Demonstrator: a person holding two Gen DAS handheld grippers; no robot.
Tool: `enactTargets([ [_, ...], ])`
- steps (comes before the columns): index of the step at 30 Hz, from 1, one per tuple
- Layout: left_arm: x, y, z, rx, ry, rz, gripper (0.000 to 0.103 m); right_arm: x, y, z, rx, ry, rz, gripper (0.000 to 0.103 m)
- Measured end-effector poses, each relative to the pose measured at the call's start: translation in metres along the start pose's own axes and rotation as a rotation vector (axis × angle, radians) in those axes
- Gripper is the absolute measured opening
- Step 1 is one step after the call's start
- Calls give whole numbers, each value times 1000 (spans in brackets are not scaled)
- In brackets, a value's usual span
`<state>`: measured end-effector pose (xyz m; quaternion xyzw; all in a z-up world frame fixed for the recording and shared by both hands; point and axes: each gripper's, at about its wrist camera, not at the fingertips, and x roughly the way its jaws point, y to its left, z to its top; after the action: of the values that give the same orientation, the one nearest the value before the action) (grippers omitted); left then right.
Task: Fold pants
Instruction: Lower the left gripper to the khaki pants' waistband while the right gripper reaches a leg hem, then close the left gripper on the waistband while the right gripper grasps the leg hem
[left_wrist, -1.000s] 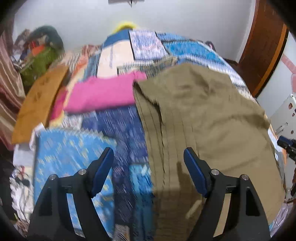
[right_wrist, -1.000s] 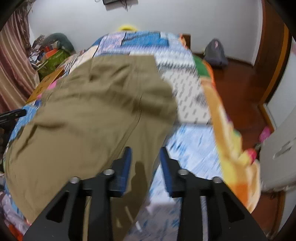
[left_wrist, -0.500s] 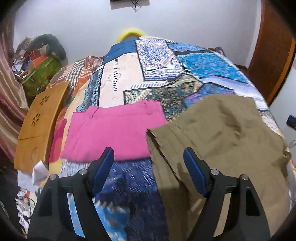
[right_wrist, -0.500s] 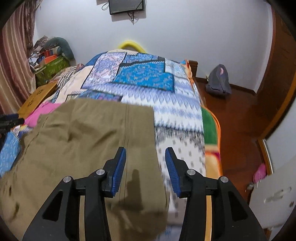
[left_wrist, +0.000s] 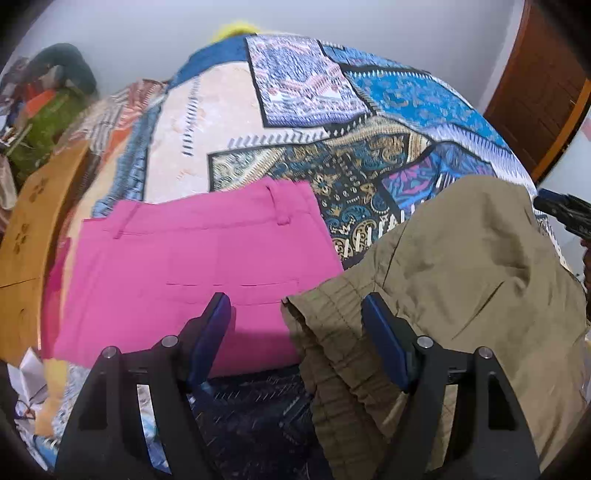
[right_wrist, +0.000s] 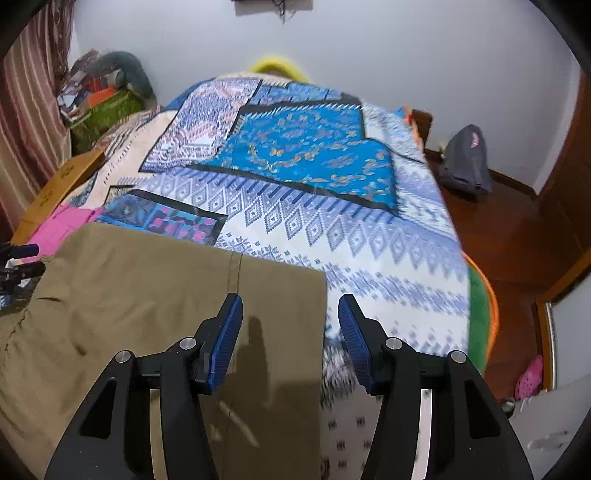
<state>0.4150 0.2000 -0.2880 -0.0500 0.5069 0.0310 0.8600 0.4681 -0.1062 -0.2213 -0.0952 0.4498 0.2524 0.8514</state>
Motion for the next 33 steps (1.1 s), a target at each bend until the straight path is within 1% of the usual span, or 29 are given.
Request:
enactTargets([
  [2,10,1,0,1,29,-33,75,17,0,4,-13,40,17,50],
  [4,16,4,-1,-6,40,-64,75,29,1,6,-32,64,26,50],
  [6,18,8,-2,-14,40,-108,69,30,1,6,-45,53,36,50],
  [7,17,8,-3,-12,38,-132,59,30,1,6,-49,52,40,50],
  [8,16,6,-3,-8,34,-153,42,29,0,5,-47,44,47,49],
  [9,14,3,-4,3,29,-173,38,28,1,5,-47,38,48,44],
  [11,11,-5,-4,29,10,-129,36,25,0,4,-47,21,22,33],
  [12,10,-7,-4,35,7,-113,36,24,-1,5,-42,12,6,20],
  [13,8,-9,-4,36,3,-96,33,22,-2,5,-32,5,9,6],
  [14,6,-9,-4,37,0,-85,30,21,-4,5,-25,1,19,5],
  [16,0,-10,-3,54,-22,-45,24,18,-2,5,-31,-17,3,5],
  [17,-3,-10,-2,63,-33,-30,17,16,-1,4,-39,-25,-5,5],
  [19,-10,-13,-2,95,-58,8,9,12,2,6,-45,-43,-25,3],
  [21,-17,-14,0,122,-90,44,5,8,0,9,-22,-64,-68,3],
  [22,-17,-15,1,127,-92,64,2,7,-3,11,-6,-71,-80,3],
  [25,-12,-13,5,112,-59,89,0,2,-9,16,31,-85,-85,2],
  [28,-8,-18,5,125,-44,115,0,-8,-6,17,35,-108,-93,2],
  [30,-13,-20,6,123,-61,128,0,-17,-5,17,36,-128,-92,2],
  [33,-33,-19,7,108,-109,112,0,-34,-6,19,45,-160,-78,2],
])
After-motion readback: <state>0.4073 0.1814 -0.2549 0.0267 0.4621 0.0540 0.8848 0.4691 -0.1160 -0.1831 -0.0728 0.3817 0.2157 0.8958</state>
